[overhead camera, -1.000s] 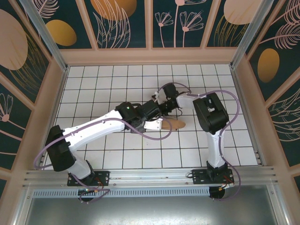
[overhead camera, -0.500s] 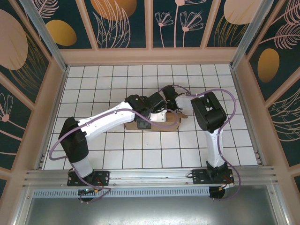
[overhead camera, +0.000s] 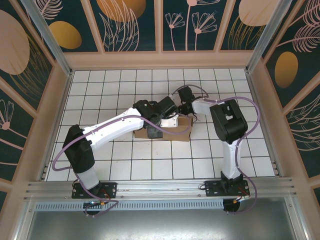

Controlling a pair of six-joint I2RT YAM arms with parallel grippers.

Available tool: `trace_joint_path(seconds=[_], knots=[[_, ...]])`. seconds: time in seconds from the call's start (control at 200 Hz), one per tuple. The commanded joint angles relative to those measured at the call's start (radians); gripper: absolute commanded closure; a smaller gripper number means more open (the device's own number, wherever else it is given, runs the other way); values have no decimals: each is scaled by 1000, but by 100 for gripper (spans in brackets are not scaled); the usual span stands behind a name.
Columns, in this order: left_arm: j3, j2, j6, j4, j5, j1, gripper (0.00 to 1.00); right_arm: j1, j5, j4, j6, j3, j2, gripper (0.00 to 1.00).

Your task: Fold the paper box

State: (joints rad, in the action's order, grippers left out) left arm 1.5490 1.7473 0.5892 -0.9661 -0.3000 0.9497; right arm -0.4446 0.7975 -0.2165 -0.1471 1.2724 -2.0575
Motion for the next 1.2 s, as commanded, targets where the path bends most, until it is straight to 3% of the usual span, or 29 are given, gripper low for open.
trace_joint_path(seconds=[0.0, 0.05, 0.32, 0.48, 0.58, 0.635, 0.756, 0.856, 1.036, 1.196], knots=[[18, -53, -9, 14, -20, -1, 5, -4, -51, 22, -5, -19, 67, 50], [15, -67, -11, 18, -22, -1, 1, -2, -64, 25, -5, -21, 79, 49], [-36, -181, -38, 90, -2, -1, 1, 2, -151, -4, 23, -8, 160, 48], [-132, -322, -98, 334, -17, -1, 1, 50, -231, 22, -8, -27, 275, 46], [-235, -421, -220, 540, -47, -30, 2, 74, -274, 60, -43, -54, 393, 45], [-278, -460, -332, 631, -27, -72, 12, 76, -306, 66, -56, -69, 454, 44], [-284, -489, -565, 727, 21, -117, 46, 76, -408, 51, -81, -114, 572, 50], [-292, -477, -751, 806, 121, -147, 100, 76, -419, 54, -117, -163, 660, 62], [-304, -385, -994, 902, 271, -161, 100, 32, -441, 36, -143, -227, 781, 76], [-341, -328, -1121, 960, 289, -161, 100, 4, -492, -3, -171, -257, 832, 79]])
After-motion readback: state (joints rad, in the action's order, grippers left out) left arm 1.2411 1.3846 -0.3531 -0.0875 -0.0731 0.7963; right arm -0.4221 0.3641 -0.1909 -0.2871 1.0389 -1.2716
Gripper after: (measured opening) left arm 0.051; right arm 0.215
